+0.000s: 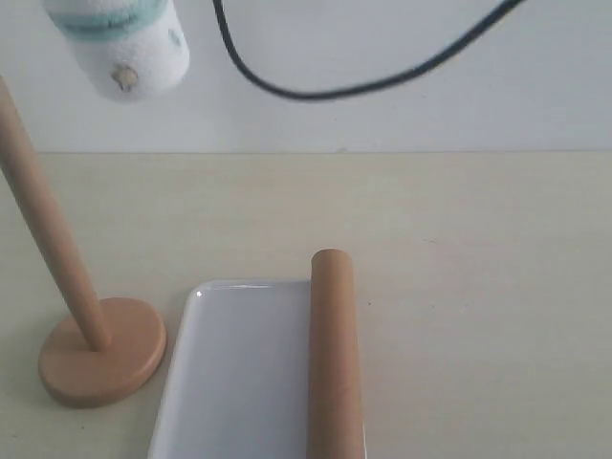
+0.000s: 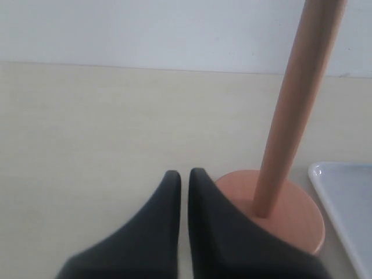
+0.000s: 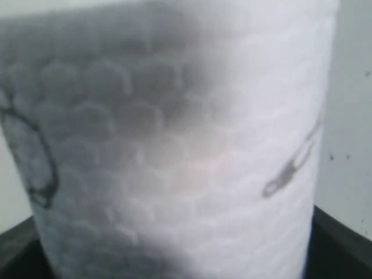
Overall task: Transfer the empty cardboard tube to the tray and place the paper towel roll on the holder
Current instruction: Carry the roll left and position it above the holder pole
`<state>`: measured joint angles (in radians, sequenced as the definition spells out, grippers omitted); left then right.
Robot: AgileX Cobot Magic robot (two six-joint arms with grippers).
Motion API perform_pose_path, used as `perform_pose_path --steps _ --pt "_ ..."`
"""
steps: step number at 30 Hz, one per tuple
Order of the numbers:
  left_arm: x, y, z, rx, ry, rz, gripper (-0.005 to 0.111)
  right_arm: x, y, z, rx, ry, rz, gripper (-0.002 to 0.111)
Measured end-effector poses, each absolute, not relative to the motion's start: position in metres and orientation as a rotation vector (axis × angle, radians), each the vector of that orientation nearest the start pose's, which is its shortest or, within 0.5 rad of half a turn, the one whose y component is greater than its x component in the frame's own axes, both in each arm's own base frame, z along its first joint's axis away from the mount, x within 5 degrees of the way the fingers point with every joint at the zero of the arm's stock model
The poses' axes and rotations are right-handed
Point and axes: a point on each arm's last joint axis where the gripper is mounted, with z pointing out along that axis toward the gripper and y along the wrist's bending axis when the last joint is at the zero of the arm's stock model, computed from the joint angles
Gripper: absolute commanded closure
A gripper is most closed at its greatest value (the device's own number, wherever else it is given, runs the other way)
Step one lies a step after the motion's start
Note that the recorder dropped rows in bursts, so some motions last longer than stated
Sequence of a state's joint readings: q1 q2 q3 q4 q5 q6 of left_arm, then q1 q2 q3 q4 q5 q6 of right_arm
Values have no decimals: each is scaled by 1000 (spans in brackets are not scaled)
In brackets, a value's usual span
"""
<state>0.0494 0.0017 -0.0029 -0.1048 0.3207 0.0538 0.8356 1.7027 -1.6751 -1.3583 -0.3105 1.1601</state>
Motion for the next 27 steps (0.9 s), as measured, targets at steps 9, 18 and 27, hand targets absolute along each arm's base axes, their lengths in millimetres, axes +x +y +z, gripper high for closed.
perform_pose_path --steps 9,18,27 --pt "54 0 185 -62 1800 -27 103 240 314 505 -753 1114 1067 109" --pt "54 0 185 -62 1800 -27 103 231 321 507 -706 1187 1191 109" --pt "54 0 185 -62 1800 -27 103 217 333 503 -742 1199 1129 109"
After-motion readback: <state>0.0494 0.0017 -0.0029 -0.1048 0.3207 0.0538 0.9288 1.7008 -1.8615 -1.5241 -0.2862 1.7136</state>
